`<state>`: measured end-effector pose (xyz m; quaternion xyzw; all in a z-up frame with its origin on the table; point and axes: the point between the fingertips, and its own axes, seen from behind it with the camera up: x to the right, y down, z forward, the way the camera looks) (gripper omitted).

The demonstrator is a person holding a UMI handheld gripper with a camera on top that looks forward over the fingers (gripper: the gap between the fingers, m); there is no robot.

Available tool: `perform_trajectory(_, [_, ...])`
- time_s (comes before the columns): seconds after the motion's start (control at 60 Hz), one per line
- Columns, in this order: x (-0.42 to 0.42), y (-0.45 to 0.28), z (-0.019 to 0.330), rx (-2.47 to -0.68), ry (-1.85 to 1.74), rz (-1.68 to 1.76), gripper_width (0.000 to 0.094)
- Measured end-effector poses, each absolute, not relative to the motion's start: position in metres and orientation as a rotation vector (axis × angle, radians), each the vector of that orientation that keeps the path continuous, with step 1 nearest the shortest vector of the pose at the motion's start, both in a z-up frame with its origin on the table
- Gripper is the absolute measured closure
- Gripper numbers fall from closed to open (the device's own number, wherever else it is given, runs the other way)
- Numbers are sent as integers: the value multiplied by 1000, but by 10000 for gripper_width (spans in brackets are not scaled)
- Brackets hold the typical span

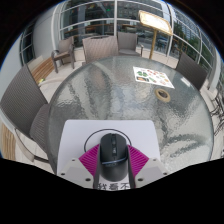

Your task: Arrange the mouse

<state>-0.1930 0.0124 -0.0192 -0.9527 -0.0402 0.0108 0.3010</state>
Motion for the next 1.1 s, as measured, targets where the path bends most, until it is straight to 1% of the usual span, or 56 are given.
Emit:
perform_trajectory(0.067, [-194, 10, -19, -2543, -89, 52, 445])
perform_trajectory(0.1, [-192, 10, -17, -2548, -77, 65, 349])
perform_trajectory(0.15, [-185, 9, -2, -2527, -61, 63, 154])
perform_trajectory(0.183, [-180, 8, 11, -2508, -61, 62, 97])
perform_trajectory(0.333, [-149, -11, 87, -2424, -29, 82, 102])
perform_trajectory(0.467, [-111, -46, 152, -2348, -13, 76, 96])
perform_trajectory(0.55, [-87, -70, 181, -2310, -9, 66, 98])
perform_trajectory(0.633, [-65, -94, 203, -2278, 10, 71, 94])
perform_trajectory(0.75, [-39, -129, 223, -2242, 30, 59, 98])
perform_trajectory(0.85, [-18, -152, 227, -2219, 15, 40, 97])
perform_trajectory(1.1, [6, -188, 218, -2225, 27, 20, 99])
